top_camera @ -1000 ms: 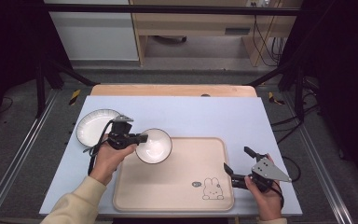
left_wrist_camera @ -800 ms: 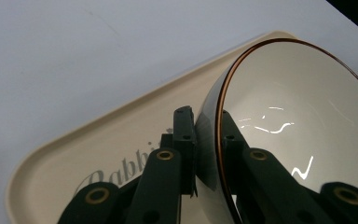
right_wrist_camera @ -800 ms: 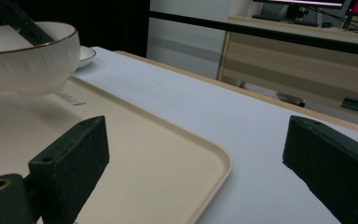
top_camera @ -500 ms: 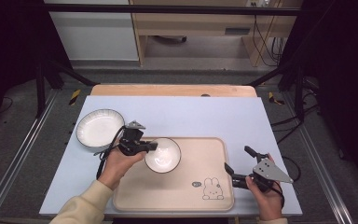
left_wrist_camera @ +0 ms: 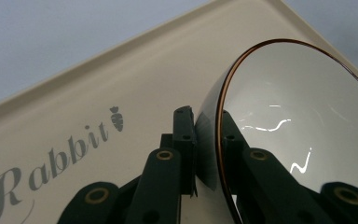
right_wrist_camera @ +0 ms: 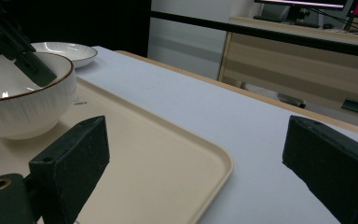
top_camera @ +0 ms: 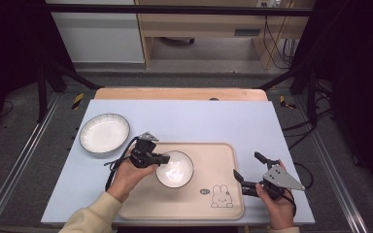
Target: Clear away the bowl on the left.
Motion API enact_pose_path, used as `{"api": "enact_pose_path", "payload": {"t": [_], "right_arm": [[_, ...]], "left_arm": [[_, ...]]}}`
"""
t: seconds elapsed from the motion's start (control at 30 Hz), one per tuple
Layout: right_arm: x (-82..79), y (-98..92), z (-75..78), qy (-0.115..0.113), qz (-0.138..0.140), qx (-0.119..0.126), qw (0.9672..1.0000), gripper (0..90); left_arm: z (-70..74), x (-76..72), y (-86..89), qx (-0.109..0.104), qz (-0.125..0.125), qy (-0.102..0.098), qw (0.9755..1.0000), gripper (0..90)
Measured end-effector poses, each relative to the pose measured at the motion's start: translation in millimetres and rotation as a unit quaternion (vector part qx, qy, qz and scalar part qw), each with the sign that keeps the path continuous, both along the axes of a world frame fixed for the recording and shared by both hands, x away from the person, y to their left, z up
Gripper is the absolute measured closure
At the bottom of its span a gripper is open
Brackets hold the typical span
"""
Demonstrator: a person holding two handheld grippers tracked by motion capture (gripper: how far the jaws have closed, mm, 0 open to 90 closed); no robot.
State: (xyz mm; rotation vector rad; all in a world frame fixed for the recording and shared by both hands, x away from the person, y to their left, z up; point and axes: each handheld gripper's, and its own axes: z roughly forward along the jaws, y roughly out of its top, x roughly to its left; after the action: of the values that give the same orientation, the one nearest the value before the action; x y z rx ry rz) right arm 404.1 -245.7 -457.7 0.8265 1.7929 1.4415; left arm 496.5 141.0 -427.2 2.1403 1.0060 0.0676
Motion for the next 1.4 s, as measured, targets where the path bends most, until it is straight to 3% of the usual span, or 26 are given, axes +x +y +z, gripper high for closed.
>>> {"api": "enact_pose_path", "payload": {"t": [0.5, 1.4], "right_arm": [[-0.2, 1.0, 0.0, 0.000, 0.003, -0.001, 1.0000, 7.2], [0.1, 1.5, -0.4, 0.003, 0.003, -0.002, 1.0000, 7.2]], "left_arm": [[-8.1, -6.8, -9.1, 0.011, -0.027, 0.012, 0.9995, 81.8], [-14.5, -4.3, -9.0, 0.009, -0.027, 0.029, 0.9992, 81.9]]}}
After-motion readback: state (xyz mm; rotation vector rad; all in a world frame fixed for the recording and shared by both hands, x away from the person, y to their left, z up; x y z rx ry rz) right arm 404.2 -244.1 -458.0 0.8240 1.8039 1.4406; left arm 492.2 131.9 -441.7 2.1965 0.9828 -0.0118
